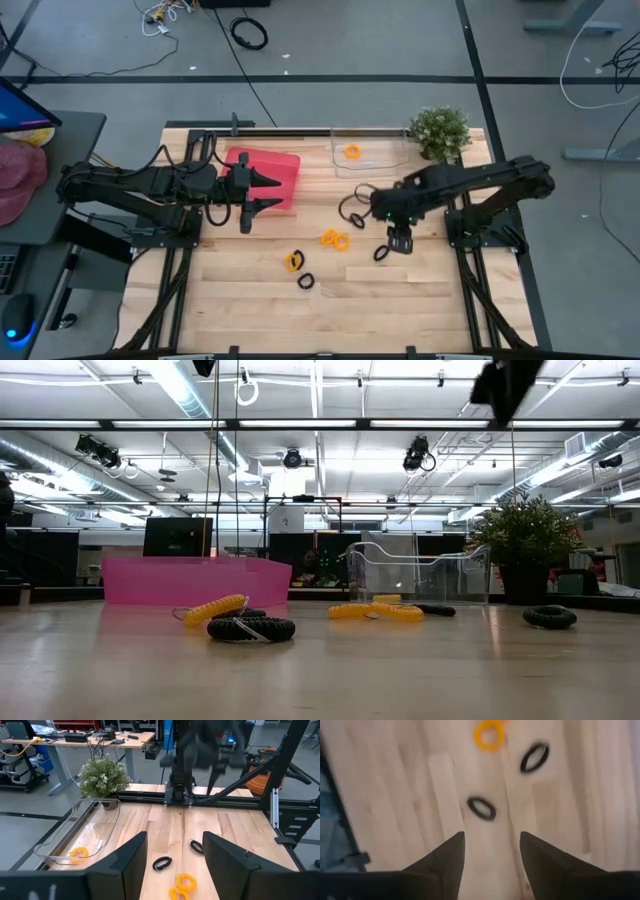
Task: Sort spring keychains
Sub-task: Put the black spring keychain into the pink bin
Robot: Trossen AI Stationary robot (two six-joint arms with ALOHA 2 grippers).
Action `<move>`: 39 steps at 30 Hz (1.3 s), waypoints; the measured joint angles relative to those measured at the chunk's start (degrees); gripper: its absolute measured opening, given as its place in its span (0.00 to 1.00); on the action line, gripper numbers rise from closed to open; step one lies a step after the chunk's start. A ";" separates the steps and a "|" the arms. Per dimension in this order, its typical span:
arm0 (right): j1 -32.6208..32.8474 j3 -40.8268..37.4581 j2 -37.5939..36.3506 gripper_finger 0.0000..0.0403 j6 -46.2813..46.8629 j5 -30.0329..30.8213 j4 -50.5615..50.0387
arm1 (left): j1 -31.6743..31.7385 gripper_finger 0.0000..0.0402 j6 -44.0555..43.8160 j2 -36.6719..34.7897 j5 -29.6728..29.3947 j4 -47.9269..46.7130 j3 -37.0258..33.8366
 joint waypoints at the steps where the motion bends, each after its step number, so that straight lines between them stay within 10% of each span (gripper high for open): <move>1: 0.37 -1.98 0.00 0.48 1.13 -0.05 0.57 | -0.01 0.49 0.00 0.02 0.00 0.00 0.00; 10: -0.28 -19.73 0.00 0.48 9.17 -10.31 12.53 | 0.00 0.49 -0.04 0.01 0.00 0.02 0.00; 39: -7.87 -41.22 0.02 0.48 18.44 -10.67 38.32 | 0.01 0.49 -0.05 0.01 0.00 0.04 0.00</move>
